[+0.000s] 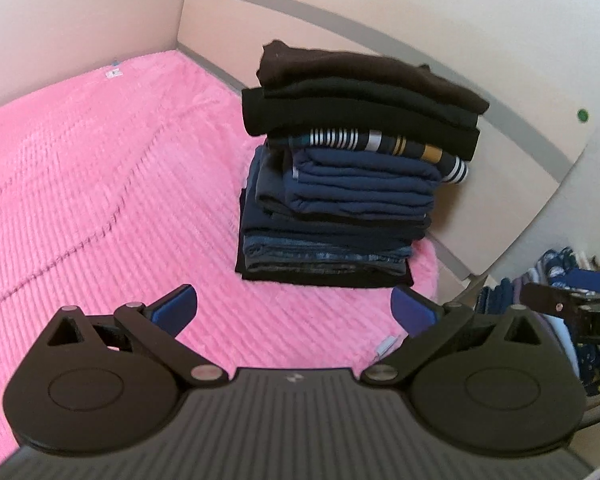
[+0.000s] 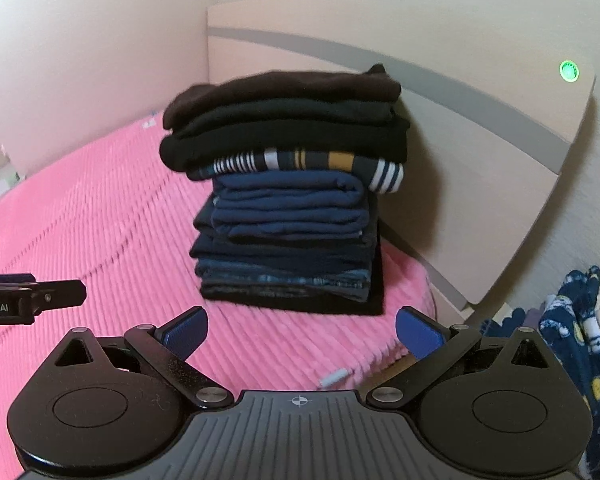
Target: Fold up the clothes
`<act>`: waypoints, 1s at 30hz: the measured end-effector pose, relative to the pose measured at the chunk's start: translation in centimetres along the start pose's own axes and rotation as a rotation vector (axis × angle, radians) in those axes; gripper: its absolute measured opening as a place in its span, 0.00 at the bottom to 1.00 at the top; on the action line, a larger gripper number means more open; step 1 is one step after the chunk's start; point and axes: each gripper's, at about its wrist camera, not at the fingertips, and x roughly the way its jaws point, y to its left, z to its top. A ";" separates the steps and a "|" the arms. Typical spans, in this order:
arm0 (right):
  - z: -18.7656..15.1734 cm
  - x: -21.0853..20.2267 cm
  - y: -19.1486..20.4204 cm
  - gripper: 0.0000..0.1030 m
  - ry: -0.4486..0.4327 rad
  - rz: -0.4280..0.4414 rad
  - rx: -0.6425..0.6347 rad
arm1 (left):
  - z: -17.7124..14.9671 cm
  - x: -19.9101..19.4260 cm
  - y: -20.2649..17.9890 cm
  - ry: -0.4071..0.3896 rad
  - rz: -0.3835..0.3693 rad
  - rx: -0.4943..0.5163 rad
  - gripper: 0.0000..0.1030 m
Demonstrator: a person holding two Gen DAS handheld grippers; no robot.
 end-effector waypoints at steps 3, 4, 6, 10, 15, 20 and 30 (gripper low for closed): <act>0.0 0.6 -1.0 0.99 0.022 0.020 0.004 | 0.0 0.6 -1.4 0.019 0.031 0.029 0.98; 0.0 0.6 -1.2 0.99 0.027 0.029 0.002 | 0.0 0.8 -1.7 0.024 0.039 0.028 0.98; -0.1 0.5 -1.5 0.99 0.026 0.041 -0.004 | 0.2 1.1 -2.3 0.032 0.047 0.028 0.98; 0.0 0.5 -2.3 0.99 0.029 0.055 0.002 | 0.4 1.4 -3.6 0.046 0.054 0.033 0.98; 0.1 0.5 -3.0 0.99 0.028 0.059 0.014 | 0.6 1.6 -4.8 0.061 0.077 0.059 0.98; 0.0 0.7 -3.2 0.99 0.037 0.065 0.018 | 0.5 1.9 -5.2 0.080 0.093 0.075 0.98; -0.2 0.7 -2.9 0.99 0.042 0.057 0.016 | 0.6 2.4 -5.6 0.089 0.117 0.095 0.98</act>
